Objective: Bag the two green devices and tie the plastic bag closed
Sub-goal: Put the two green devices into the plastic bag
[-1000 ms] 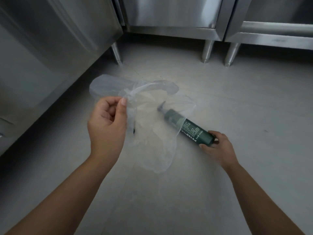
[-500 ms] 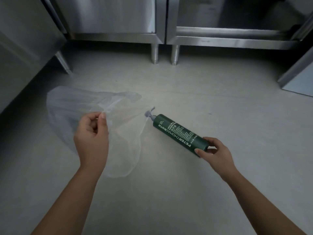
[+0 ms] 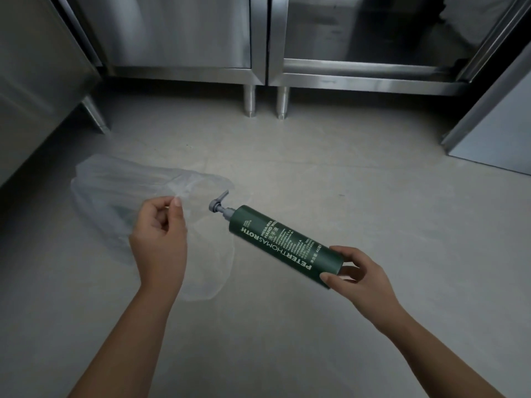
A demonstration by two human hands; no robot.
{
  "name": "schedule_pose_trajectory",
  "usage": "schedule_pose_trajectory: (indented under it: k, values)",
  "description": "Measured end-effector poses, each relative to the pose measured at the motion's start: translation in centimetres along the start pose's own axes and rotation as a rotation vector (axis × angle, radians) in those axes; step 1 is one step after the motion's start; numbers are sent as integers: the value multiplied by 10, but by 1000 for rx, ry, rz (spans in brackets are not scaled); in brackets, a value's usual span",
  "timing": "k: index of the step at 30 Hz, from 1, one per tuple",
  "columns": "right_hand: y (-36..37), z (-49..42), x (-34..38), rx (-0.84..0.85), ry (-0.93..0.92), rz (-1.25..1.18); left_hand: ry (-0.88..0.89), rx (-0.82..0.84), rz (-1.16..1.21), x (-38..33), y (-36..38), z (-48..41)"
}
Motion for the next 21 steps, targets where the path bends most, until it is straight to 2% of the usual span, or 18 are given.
schedule_pose_trajectory:
  k: [12,21]
  values:
    - [128,-24,25,201,3,-53,55,-64,23,-27,-58,-13]
    - [218,-54,43,153,-10,-127,65,-85,15,-44,-87,-13]
Point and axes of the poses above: each hand's wrist, its own z-axis away from the middle knuckle, its own y-axis out of the palm, x = y × z, the point moved 3 cm from there along -z, towards the middle knuckle, and after that the axes turned 3 degrees about x, right-handed, at the moved point
